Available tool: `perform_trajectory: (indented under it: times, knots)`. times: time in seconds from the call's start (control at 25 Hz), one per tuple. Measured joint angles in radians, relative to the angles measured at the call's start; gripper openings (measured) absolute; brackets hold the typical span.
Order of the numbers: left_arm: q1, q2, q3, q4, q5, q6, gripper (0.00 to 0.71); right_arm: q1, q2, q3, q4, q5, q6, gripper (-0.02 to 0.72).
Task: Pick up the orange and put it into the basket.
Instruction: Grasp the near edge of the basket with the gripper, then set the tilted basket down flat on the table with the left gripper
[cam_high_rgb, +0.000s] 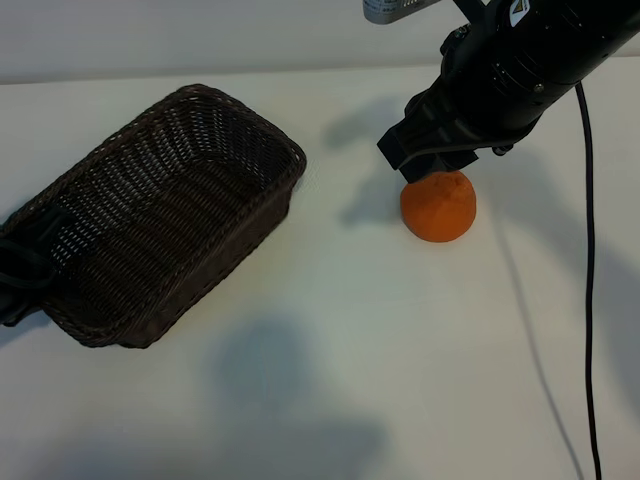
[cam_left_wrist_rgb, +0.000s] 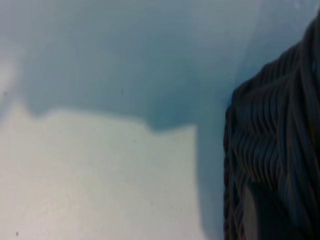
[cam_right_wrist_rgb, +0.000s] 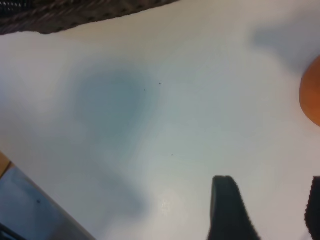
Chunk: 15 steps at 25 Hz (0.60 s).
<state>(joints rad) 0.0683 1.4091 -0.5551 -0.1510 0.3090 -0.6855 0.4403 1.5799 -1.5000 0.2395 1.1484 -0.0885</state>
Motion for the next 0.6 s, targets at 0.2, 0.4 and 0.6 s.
perform_trajectory:
  times: [0.2, 0.4, 0.6]
  knots:
    - [0.0, 0.001, 0.0, -0.002, -0.002, 0.011, 0.16, 0.0, 0.0, 0.0, 0.0, 0.0, 0.0, 0.387]
    - [0.0, -0.001, 0.0, -0.075, -0.014, 0.084, 0.16, 0.0, 0.0, 0.0, 0.0, 0.0, 0.0, 0.387]
    - [0.0, -0.025, -0.014, -0.244, -0.004, 0.34, 0.16, 0.0, 0.0, 0.0, 0.0, 0.0, 0.0, 0.387]
